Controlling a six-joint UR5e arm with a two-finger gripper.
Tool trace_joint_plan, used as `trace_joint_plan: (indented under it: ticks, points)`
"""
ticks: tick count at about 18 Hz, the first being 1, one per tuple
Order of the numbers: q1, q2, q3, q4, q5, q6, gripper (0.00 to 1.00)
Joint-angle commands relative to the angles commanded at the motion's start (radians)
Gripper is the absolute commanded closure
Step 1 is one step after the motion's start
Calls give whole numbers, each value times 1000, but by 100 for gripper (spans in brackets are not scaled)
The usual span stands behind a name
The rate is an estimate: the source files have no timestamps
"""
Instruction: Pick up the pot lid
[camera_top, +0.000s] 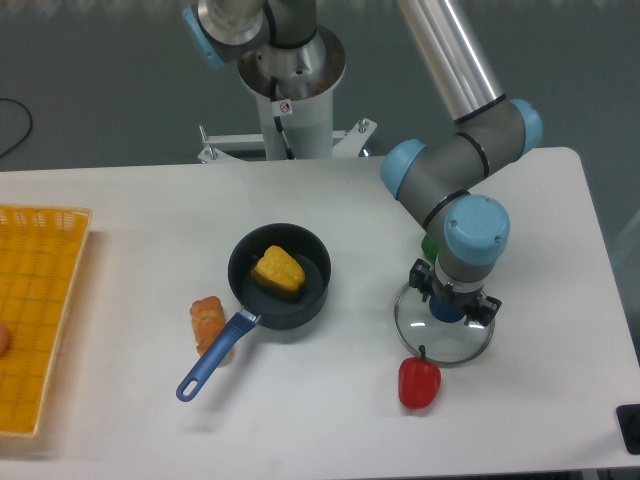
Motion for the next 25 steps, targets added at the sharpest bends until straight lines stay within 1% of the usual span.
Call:
trace_joint_plan:
  ticks: [3, 5, 9, 14, 16, 20, 23, 25]
  points:
    - [0, 0, -5, 0, 0, 0, 27]
    - [0, 0, -8, 0, 0, 3, 27]
    - [0, 0, -8, 0, 2, 3, 33]
    - [2, 3, 6, -8, 3, 20, 35]
    - [3, 9, 8, -11, 3, 44, 36]
    - [2, 23, 21, -18, 3, 48, 37]
    - [-15, 46, 44, -95, 2, 48, 37]
    - [-26, 60, 49, -120, 2, 49, 37]
